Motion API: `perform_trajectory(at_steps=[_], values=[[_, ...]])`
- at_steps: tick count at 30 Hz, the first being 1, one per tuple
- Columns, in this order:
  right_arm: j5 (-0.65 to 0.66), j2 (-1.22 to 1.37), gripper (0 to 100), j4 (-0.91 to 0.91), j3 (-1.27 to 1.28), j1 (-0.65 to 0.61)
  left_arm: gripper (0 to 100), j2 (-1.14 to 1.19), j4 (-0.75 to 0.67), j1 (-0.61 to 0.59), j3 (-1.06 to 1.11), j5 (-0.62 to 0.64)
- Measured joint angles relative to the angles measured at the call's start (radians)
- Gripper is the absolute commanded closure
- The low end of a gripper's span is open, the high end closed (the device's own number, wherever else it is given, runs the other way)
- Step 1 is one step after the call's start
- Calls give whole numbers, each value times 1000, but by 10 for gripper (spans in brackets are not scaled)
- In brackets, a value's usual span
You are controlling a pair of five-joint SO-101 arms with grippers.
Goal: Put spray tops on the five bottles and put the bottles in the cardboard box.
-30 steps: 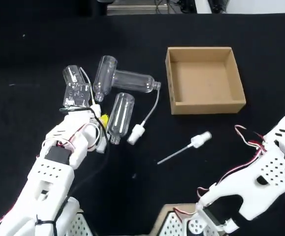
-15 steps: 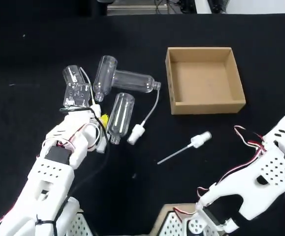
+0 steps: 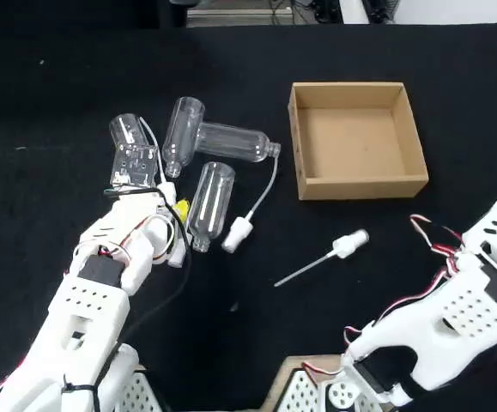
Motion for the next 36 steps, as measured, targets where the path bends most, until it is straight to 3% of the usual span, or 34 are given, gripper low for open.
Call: perform_trajectory(at_steps=[10, 18, 20, 24, 36], values=[[0, -6, 708, 141, 3, 0, 852, 0, 0, 0, 0, 0], [0, -6, 711, 149, -5, 0, 852, 0, 0, 0, 0, 0], [0, -6, 752, 149, -5, 0, 852, 0, 0, 0, 0, 0], [0, -6, 990, 149, -5, 0, 852, 0, 0, 0, 0, 0], [-9, -121, 987, 149, 41, 9, 852, 0, 0, 0, 0, 0]])
